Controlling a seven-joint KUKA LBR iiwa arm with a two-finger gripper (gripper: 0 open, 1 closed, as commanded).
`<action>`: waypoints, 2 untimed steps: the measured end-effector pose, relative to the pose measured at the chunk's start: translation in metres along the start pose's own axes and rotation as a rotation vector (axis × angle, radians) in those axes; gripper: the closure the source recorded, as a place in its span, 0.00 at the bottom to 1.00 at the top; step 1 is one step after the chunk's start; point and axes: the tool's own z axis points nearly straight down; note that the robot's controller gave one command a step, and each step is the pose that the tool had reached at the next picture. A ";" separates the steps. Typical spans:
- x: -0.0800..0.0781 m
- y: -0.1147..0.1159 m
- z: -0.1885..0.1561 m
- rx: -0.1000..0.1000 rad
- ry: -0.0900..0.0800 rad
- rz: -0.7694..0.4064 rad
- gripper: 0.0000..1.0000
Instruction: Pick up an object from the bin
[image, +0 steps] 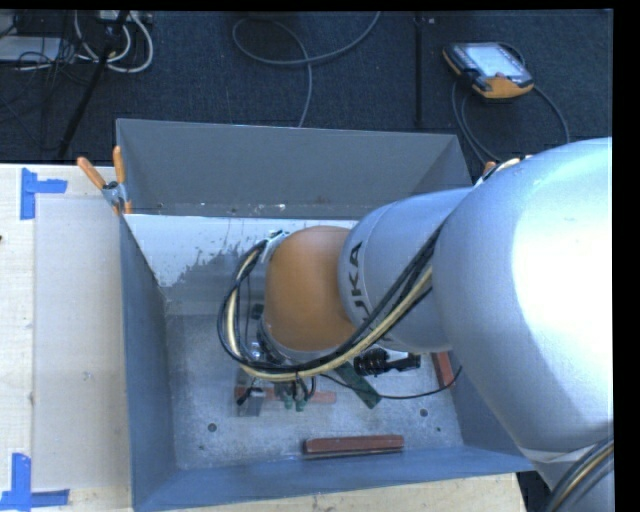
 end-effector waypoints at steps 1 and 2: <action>0.006 -0.005 -0.061 0.004 0.006 -0.020 1.00; 0.008 -0.005 -0.094 0.000 -0.004 -0.038 1.00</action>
Offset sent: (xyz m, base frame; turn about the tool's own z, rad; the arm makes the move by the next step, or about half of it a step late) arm -0.0134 -0.0056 0.0775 -0.0562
